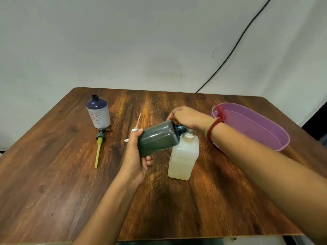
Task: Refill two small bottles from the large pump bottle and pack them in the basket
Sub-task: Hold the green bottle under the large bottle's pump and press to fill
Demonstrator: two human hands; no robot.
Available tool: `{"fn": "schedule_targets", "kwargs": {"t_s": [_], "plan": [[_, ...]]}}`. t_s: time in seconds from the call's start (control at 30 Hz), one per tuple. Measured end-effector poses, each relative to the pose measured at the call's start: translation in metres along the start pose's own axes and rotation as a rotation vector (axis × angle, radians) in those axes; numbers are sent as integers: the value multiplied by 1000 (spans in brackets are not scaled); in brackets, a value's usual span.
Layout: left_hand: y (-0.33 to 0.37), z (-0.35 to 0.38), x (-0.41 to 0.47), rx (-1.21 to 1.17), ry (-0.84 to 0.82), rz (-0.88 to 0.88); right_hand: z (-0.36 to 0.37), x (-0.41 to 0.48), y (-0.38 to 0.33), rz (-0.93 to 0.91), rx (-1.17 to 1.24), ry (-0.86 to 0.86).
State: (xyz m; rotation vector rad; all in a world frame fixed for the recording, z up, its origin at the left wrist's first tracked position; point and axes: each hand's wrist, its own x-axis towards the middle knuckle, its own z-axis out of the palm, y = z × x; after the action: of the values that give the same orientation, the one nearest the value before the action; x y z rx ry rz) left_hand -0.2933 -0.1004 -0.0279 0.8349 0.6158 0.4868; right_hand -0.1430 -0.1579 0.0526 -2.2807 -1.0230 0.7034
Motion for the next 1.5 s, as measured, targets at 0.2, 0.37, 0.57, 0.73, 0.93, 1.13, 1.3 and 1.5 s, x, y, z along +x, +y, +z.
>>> {"fn": "schedule_targets", "kwargs": {"t_s": [0.2, 0.37, 0.57, 0.73, 0.93, 1.13, 1.3, 1.5], "plan": [[0, 3, -1, -28, -8, 10, -3, 2, -4, 2, -99, -55], [-7, 2, 0, -22, 16, -13, 5, 1, 3, 15, 38, 64], [-3, 4, -2, -58, 1, 5, 1, 8, -2, 38, 38, 19], [-4, 2, -2, -25, 18, 4, 8, 7, 10, 23, 89, 148], [1, 4, -3, -50, 17, 16, -1, 6, -6, 65, 8, 14], [-4, 1, -4, -29, 24, -4, 7, 4, 4, 40, 35, 100], [2, 3, -6, -46, 7, 19, -3, 2, -10, 55, -71, -20], [-4, 1, -4, -30, 31, 7, 7, 8, 7, 22, 24, 99]]}}
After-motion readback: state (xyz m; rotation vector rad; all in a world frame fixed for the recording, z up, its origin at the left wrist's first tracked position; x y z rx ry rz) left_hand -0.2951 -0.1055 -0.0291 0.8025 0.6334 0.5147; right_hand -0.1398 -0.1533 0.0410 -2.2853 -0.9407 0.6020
